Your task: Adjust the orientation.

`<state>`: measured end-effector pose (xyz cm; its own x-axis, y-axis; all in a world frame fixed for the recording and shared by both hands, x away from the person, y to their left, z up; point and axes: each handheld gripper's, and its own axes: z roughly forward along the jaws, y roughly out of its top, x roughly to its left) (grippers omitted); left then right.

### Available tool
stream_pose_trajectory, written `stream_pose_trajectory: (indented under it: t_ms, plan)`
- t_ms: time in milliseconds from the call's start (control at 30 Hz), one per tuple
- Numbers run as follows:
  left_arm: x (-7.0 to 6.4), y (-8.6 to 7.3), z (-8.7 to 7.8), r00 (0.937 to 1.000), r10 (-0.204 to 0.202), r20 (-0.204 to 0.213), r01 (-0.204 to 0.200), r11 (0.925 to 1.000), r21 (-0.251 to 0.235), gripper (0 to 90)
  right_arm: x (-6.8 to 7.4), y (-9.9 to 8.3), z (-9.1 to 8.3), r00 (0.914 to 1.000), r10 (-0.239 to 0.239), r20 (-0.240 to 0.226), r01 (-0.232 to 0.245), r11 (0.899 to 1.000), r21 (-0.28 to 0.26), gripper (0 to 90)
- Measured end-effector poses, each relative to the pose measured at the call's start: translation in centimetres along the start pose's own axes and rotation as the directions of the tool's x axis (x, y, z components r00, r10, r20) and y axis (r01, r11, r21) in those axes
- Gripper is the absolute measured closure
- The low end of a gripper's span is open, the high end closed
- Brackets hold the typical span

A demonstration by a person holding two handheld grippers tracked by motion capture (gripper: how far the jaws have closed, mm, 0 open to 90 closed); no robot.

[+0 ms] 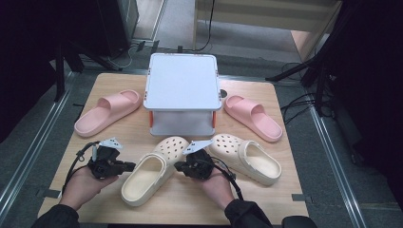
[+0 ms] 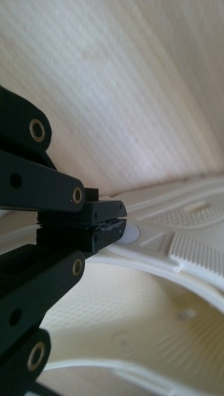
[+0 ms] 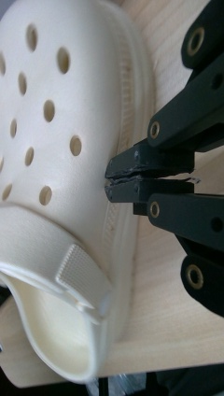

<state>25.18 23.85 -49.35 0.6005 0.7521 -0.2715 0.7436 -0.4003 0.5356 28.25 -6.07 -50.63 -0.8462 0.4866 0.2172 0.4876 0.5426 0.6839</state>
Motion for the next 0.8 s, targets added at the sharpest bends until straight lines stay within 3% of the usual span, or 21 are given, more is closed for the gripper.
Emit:
stream_pose_trajectory:
  t_ms: [367,467,533,700,800]
  plan:
    - [-2.0,0.0,0.5,0.9979,0.034,0.055,-0.034,0.9994,0.007,88.9,-1.1,0.5,-0.1,0.9995,0.020,0.024,-0.020,1.000,0.000,87.2]
    - [-2.8,0.4,1.1,0.9965,0.053,0.064,-0.054,0.9985,0.011,88.5,-1.6,0.6,-0.2,0.9984,0.029,0.049,-0.029,1.000,-0.001,87.3]
    - [-3.0,0.5,1.3,0.9949,0.048,0.089,-0.049,0.9987,0.014,88.4,-2.0,0.6,-0.2,0.9978,0.043,0.050,-0.043,0.999,-0.007,88.9]
    - [-2.7,0.4,1.2,0.9949,0.032,0.095,-0.033,0.9994,0.007,82.5,-2.4,0.7,-0.2,0.9981,0.049,0.038,-0.049,0.999,-0.009,88.5]
    - [-2.7,0.5,0.5,0.9944,0.043,0.097,-0.041,0.9991,-0.014,78.8,-2.4,1.0,-0.9,0.9992,0.026,0.032,-0.025,1.000,-0.017,82.0]
